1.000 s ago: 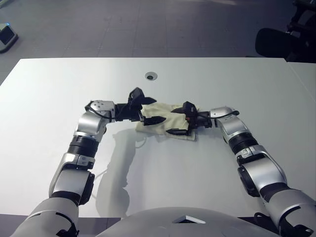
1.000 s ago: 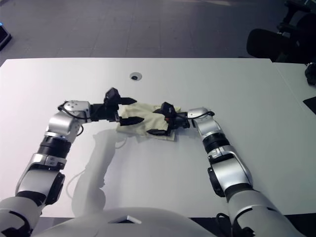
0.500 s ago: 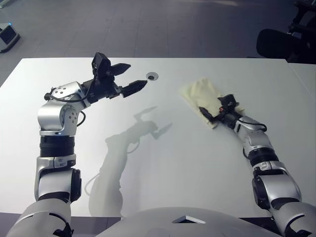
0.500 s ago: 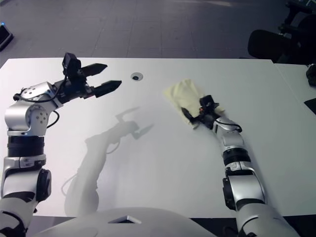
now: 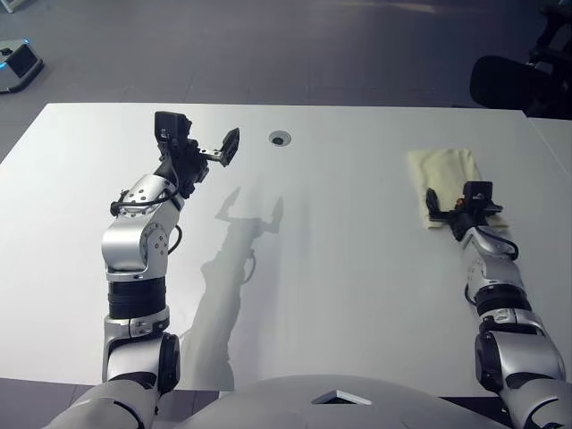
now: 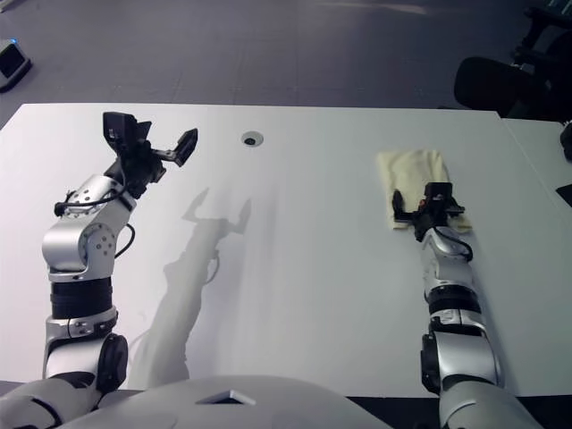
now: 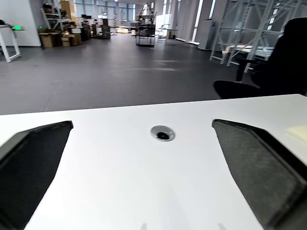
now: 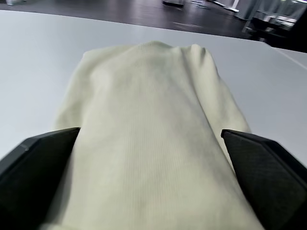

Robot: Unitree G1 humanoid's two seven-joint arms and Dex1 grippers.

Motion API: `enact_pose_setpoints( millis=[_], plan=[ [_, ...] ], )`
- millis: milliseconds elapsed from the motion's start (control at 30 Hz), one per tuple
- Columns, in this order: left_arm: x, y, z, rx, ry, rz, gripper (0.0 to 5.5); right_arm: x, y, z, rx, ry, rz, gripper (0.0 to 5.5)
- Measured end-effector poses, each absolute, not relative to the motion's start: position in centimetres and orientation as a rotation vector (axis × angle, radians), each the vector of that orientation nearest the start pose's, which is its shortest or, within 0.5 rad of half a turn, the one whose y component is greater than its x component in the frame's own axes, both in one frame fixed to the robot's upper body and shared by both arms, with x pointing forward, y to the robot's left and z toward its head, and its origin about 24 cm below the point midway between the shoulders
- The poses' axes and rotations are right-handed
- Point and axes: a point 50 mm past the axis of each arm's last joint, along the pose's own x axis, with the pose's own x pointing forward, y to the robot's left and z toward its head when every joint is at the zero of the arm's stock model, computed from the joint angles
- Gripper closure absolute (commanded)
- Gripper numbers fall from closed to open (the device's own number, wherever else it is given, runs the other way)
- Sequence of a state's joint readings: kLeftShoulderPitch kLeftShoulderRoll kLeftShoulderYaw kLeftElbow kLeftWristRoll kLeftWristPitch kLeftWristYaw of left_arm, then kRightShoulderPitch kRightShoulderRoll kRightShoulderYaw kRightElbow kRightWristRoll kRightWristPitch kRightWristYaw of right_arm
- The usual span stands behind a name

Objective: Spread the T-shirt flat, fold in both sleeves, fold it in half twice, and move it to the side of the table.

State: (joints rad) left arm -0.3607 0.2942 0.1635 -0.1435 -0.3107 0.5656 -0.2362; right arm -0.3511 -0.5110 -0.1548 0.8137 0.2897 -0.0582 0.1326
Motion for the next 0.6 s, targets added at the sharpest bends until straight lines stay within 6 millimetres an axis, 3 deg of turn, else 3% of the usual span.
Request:
enact_pose_setpoints(
  millis=[67,133,233,333,367,400,433,500,600],
  plan=[
    [30.6,20.1,13.5,0.022,0.048,-0.124,0.10,27.3,-32.6,2.2,-0.105,0.272,-0.305,0.11],
    [30.5,21.0,13.3,0.066,0.056,-0.042,0.10,26.9,-31.9,2.9,-0.113,0.270,-0.303,0.11],
    [30.5,21.0,13.5,0.071,0.040,-0.015,0.10,28.6,-28.7,6.1,-0.086,0.165,-0.218,0.11],
    [30.7,20.1,13.3,0.055,0.001,-0.034,0.10,31.0,-22.6,9.8,-0.057,0.025,-0.074,0.11],
    [30.8,19.7,13.1,0.047,-0.005,-0.044,0.10,31.4,-21.0,10.1,-0.045,0.010,-0.033,0.11],
    [31.0,19.1,12.3,0.027,-0.002,-0.060,0.10,31.6,-18.3,9.1,-0.014,0.038,0.012,0.11],
    [31.0,18.9,11.7,0.016,0.009,-0.064,0.10,31.6,-17.2,8.2,-0.003,0.074,0.029,0.11],
    [30.9,18.9,9.9,0.014,0.056,-0.056,0.10,31.3,-16.1,6.6,-0.002,0.131,0.037,0.11],
    [30.9,18.2,9.3,0.001,0.060,-0.075,0.10,31.2,-16.3,6.4,-0.039,0.138,0.017,0.11]
  ],
)
